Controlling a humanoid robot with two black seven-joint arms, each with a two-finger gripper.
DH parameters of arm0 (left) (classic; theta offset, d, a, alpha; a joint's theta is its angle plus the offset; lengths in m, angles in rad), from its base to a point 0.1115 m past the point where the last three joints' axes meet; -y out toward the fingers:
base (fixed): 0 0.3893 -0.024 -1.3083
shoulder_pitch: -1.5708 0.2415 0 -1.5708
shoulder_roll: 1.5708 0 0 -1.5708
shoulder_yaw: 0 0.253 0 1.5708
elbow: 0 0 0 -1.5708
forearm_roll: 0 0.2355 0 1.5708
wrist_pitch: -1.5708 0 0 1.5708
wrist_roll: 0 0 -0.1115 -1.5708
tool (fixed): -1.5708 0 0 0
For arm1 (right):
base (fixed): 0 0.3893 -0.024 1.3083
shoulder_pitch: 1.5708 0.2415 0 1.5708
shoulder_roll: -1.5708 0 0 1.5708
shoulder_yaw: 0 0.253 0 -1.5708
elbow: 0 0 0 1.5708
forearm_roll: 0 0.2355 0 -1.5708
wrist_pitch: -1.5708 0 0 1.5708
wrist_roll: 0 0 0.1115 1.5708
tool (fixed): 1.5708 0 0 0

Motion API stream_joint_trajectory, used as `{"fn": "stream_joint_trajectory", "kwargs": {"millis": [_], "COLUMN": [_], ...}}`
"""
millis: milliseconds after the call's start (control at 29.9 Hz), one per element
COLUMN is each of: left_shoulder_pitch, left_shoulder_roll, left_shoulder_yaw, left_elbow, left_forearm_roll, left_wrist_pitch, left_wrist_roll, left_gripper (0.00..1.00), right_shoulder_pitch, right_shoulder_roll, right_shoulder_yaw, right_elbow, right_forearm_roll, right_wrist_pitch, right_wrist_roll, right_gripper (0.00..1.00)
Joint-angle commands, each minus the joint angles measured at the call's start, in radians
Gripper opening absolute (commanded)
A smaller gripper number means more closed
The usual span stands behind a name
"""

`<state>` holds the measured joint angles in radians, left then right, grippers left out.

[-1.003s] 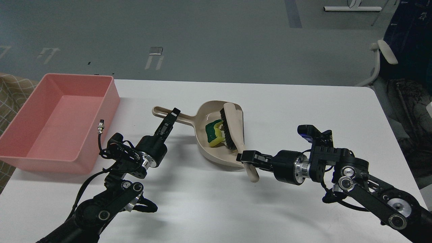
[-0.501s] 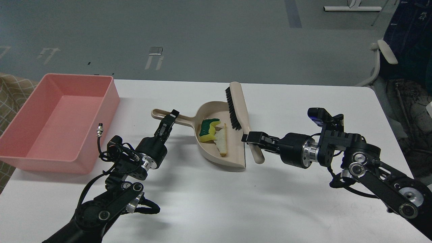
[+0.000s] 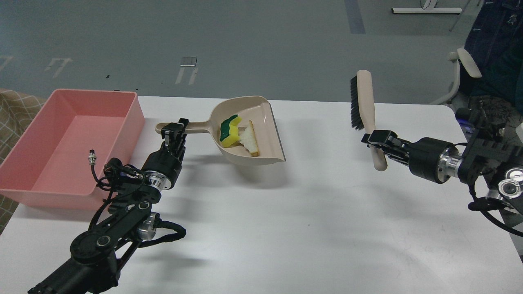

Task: Sweep and dump garbage into bin
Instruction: 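Lift the brush away and carry the dustpan toward the pink bin, then tilt the dustpan over the pink bin with the left gripper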

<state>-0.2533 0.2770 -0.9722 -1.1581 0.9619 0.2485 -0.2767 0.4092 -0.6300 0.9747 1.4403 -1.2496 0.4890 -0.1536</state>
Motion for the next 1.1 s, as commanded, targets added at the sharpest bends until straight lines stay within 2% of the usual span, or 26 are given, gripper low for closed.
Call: {"fn": "stream_joint_trajectory", "kwargs": {"millis": [0,234,401,568,735,769,969,1070], "left_shoulder_pitch": [-0.007,0.009,0.078,0.192,0.304,0.322,0.382,0.391], "left_shoulder_roll": [0.066,0.306,0.462,0.54,0.57,0.585,0.703,0.715], "left_shoulder_yaw": [-0.022,-0.106,-0.199,-0.299,-0.42,-0.442,-0.448,-0.447], "left_elbow": [-0.048,-0.132,-0.144,-0.126,-0.072,-0.052,0.012,0.015], "left_forearm_roll": [-0.041,-0.166,-0.294,-0.373,-0.365,-0.362,-0.304,-0.217], "left_wrist_pitch": [0.0,-0.006,-0.066,-0.101,-0.14,-0.149,-0.153,-0.149], "left_wrist_roll": [0.011,0.027,0.024,0.016,0.01,0.002,-0.105,-0.127], "left_gripper": [0.0,0.0,0.0,0.0,0.0,0.0,0.0,0.0], "right_shoulder_pitch": [-0.03,-0.046,-0.049,-0.059,-0.072,-0.072,-0.076,-0.087], "right_shoulder_roll": [-0.014,-0.002,0.001,0.004,0.016,0.016,0.016,0.019], "right_shoulder_yaw": [0.016,0.016,0.016,0.016,0.016,0.016,0.013,0.013], "right_elbow": [0.003,0.009,0.008,0.009,0.009,0.009,0.015,0.022], "right_forearm_roll": [0.001,0.001,0.001,0.001,0.001,0.001,0.001,0.001], "right_wrist_pitch": [0.0,0.0,0.0,0.0,0.0,0.0,0.0,0.0], "right_wrist_roll": [0.006,0.006,0.006,0.006,0.006,0.006,0.008,0.006], "right_gripper": [0.0,0.0,0.0,0.0,0.0,0.0,0.0,0.0]}}
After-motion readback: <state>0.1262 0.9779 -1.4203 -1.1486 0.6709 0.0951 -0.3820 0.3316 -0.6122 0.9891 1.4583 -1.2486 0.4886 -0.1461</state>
